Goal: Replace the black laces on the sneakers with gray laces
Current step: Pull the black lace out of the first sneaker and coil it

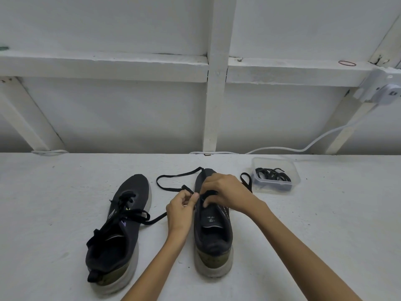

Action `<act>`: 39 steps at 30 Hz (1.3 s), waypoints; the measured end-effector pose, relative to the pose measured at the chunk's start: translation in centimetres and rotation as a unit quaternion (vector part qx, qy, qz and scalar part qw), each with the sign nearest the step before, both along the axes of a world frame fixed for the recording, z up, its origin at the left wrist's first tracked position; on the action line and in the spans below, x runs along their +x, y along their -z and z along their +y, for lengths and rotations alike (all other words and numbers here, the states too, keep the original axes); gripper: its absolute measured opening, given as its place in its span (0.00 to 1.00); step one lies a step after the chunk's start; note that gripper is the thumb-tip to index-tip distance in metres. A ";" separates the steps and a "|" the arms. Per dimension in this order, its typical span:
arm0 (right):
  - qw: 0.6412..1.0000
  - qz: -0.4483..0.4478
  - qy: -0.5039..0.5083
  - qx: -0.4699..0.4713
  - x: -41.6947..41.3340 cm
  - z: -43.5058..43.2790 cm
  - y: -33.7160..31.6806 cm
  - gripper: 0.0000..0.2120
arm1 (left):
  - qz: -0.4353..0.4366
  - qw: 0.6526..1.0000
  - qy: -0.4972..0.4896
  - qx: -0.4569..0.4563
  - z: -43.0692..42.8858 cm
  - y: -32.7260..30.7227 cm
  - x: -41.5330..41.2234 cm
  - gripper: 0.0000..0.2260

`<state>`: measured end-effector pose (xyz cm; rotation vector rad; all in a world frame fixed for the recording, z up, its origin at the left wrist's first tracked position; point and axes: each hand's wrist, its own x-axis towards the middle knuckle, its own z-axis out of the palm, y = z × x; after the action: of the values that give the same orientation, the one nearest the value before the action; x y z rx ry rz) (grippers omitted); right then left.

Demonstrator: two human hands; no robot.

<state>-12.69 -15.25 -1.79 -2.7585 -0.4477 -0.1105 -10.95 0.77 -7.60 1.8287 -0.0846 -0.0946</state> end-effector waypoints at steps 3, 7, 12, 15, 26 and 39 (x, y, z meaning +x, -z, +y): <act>1.000 -0.003 0.009 0.021 0.0 -0.1 0.2 0.12 | -0.001 1.000 -0.007 0.012 -0.1 0.1 -0.1 0.09; 1.000 -0.005 0.017 0.018 0.3 0.0 0.3 0.10 | -0.001 1.000 -0.017 0.023 -0.3 0.0 -0.2 0.09; 0.999 -0.012 0.016 0.040 0.6 -0.3 0.8 0.08 | -0.007 0.999 -0.025 0.023 -0.3 0.1 -0.4 0.08; 0.998 -0.004 0.012 0.059 0.8 -0.4 0.9 0.06 | -0.001 0.999 -0.033 -0.036 -0.2 -0.1 -0.3 0.08; 0.884 -0.020 0.210 0.416 -1.7 -4.4 0.3 0.08 | 0.127 0.959 -0.071 -0.243 0.6 -1.5 -0.5 0.15; 0.881 0.088 0.247 0.393 -3.9 -1.7 3.3 0.02 | 0.078 0.980 0.172 -0.059 -0.7 -1.3 -2.4 0.33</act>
<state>-16.64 -16.92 -5.07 -1.9787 0.3130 -0.1269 -13.31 0.08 -6.34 1.6666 -0.2895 -0.4666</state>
